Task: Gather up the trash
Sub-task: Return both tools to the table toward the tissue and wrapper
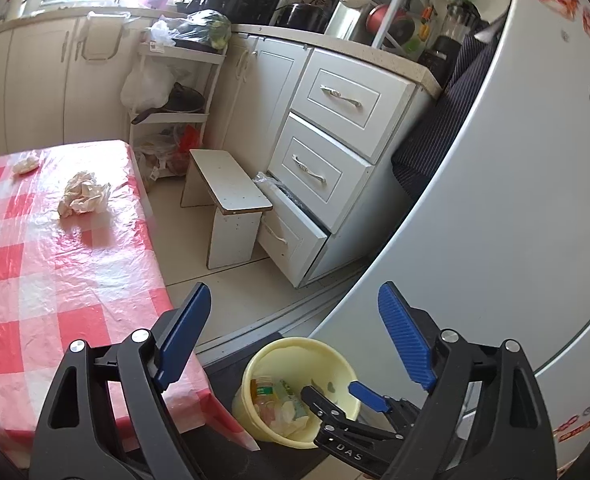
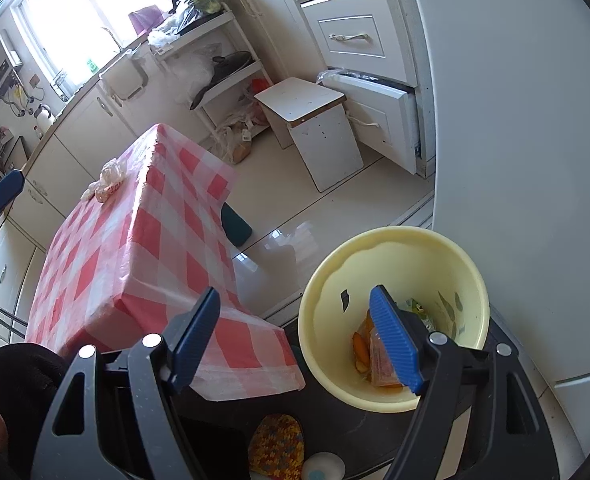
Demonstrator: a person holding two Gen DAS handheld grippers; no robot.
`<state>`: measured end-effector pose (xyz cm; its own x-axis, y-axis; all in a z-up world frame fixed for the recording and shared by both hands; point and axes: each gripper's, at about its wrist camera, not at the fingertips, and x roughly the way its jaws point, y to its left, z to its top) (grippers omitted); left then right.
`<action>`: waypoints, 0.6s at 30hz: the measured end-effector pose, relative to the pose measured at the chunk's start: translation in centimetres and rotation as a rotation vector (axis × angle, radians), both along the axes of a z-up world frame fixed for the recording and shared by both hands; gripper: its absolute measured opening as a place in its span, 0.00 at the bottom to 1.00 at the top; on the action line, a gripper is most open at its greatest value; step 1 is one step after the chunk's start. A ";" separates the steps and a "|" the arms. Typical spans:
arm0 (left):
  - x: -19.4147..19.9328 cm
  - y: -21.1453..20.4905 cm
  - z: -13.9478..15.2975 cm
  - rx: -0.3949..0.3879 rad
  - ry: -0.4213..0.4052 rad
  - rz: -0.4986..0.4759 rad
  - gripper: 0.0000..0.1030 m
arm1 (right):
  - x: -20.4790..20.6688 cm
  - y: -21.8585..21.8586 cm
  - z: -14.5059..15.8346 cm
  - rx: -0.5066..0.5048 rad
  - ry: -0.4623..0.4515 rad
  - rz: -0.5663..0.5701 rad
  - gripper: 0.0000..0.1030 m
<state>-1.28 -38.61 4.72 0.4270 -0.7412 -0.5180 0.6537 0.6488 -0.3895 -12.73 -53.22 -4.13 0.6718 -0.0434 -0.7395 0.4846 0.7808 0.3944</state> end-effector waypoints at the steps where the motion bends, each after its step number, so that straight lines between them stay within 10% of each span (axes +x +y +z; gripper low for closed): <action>1: 0.4 0.7 0.3 -0.020 0.008 0.013 0.80 | 0.2 0.1 0.3 -0.006 -0.006 0.006 0.72; 7: 5.5 8.1 3.4 0.027 -0.140 0.233 0.85 | 4.1 1.9 2.9 -0.061 -0.056 0.092 0.72; 18: 21.4 20.7 -1.0 0.216 -0.038 0.513 0.85 | 18.4 9.4 7.0 -0.157 -0.105 0.359 0.73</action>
<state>20.10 -17.91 3.68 0.7262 -0.3125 -0.6123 0.2444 0.9499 -0.1949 5.67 -43.86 2.83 0.7364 0.1011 -0.6690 0.1331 0.9478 0.2897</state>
